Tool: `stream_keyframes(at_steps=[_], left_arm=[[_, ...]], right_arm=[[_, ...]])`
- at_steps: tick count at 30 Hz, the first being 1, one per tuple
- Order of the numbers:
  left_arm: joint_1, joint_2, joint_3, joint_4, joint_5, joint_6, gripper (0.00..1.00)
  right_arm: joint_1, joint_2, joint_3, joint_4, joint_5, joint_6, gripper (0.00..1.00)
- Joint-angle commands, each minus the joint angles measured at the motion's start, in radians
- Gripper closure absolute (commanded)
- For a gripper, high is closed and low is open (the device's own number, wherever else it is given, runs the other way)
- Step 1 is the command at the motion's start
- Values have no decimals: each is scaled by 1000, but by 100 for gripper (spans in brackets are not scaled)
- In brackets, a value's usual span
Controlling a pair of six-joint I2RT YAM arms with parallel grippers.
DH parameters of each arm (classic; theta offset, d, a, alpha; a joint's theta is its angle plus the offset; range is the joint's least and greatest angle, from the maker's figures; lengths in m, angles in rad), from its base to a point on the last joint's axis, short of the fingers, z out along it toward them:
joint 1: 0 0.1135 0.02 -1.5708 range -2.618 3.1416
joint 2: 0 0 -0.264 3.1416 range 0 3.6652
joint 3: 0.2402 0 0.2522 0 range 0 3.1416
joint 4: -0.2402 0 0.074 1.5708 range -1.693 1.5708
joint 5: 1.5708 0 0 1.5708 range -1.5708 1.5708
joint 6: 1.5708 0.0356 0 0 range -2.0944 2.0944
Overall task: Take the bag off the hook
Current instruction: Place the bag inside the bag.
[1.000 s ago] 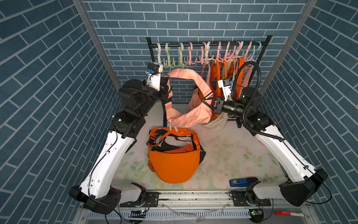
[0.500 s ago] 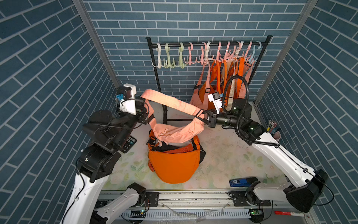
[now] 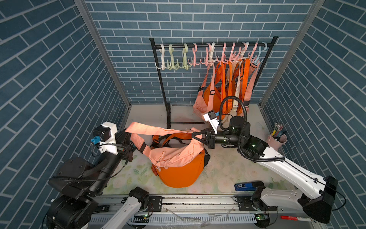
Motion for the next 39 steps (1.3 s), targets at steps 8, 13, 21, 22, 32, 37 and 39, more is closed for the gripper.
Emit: stream_keyframes(at_steps=[8,13,21,22,32,37,39], left_arm=[[1,-150,-15,-195,90,-46,100],[5,-198,-102,-195,64,-53,100],[5,-31,-297,-36,-34,-46,100],[6,3,-311,3,-42,-49,100],[45,420,-341,345,-86,-75,100],[137,586,-307,483,-32,-136,100],[137,662,-261,494,-28,-123,100]], right_arm=[[180,-46,-132,24,229,-48,100],[203,-35,-228,134,327,47,100],[182,46,-314,212,535,203,100],[169,51,-323,218,550,221,100],[2,114,-413,297,506,318,100],[-46,187,-445,345,494,329,100],[-63,223,-452,376,448,334,100]])
